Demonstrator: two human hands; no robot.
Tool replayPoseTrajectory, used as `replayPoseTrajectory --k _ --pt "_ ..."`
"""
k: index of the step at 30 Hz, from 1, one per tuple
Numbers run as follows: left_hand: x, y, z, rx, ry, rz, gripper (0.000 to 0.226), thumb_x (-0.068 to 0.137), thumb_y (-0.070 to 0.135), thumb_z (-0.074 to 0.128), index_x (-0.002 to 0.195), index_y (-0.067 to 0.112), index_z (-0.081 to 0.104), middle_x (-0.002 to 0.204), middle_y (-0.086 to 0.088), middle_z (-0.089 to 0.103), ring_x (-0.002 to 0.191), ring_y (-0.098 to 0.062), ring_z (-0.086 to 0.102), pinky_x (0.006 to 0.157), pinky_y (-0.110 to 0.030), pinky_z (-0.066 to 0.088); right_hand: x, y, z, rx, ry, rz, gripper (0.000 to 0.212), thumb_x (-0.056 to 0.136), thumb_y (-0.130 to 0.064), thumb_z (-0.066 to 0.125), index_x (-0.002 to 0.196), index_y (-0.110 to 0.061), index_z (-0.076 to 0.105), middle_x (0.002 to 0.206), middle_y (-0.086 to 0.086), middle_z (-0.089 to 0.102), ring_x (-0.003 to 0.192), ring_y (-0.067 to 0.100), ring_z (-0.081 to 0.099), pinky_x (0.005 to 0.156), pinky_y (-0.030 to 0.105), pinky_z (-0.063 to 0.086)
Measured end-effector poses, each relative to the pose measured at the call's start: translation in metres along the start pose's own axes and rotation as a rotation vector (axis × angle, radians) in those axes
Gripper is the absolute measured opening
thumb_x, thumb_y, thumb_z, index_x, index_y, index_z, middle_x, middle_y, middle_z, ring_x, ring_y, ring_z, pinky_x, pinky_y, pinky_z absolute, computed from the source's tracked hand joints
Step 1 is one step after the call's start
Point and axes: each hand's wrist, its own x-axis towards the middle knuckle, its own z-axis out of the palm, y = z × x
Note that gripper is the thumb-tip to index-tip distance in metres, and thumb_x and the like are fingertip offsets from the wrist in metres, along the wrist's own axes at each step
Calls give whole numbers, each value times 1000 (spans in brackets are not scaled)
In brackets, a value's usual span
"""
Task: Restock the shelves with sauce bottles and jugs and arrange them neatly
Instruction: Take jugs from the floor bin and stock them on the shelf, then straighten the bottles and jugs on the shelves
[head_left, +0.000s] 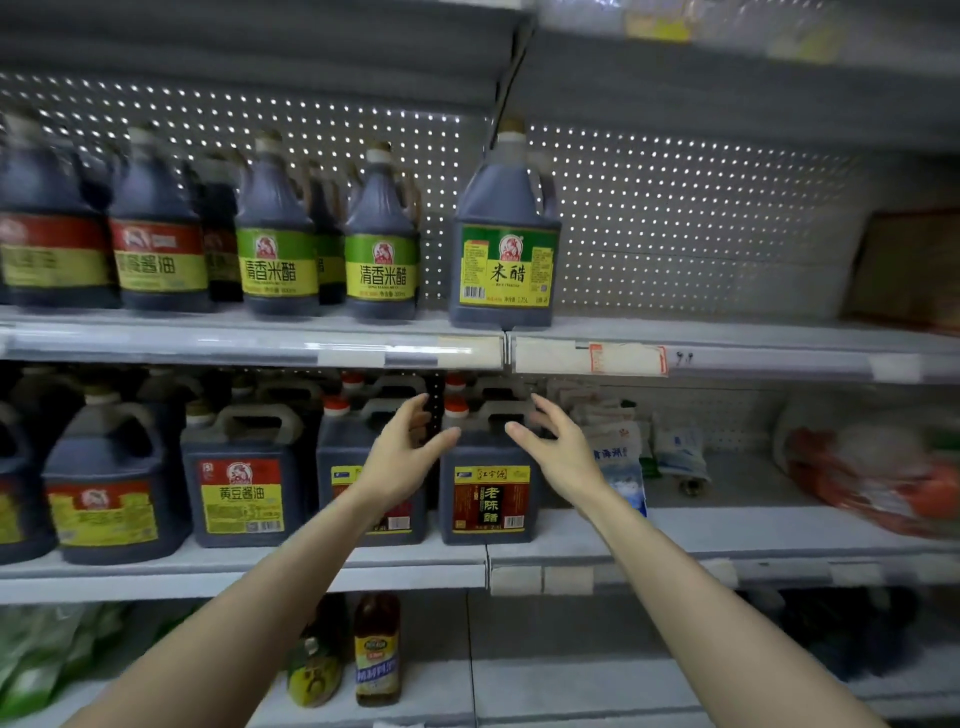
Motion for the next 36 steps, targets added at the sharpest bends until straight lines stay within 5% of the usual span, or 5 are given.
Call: replayPoseTrajectory --k 5,9,15,18,36 --pt "-30 52 -43 -1 66 99 66 82 37 69 139 22 41 126 1 56 120 -15 54 104 -40 45 -13 -56 6 61 -53 -123 60 91 -30 65 145 -19 41 138 5 53 116 14 55 91 20 44" --pt "-59 102 -84 -5 184 176 59 85 31 67 137 23 41 128 -5 54 113 -14 56 89 -22 48 -22 -114 13 107 -113 -258 55 92 -34 63 142 -23 44 132 2 56 116 13 55 89 20 43" --pt "-122 156 -132 10 357 207 69 70 58 73 128 37 42 121 5 59 113 -8 57 89 -25 48 -53 -178 21 208 -233 -403 58 91 -35 63 144 -21 42 124 -1 60 113 12 57 89 23 48" --pt "-162 177 -156 62 450 217 61 79 46 69 132 33 42 123 2 58 115 -10 56 90 -26 49 -72 -205 38 280 -306 -449 56 91 -34 62 142 -21 43 124 -1 60 114 13 57 87 25 47" --pt "-312 181 -346 429 738 151 67 74 49 64 135 31 42 119 4 60 108 -5 59 90 -26 51 -156 -334 241 455 -601 -616 54 92 -35 59 141 -17 44 111 -10 61 115 14 57 95 30 47"
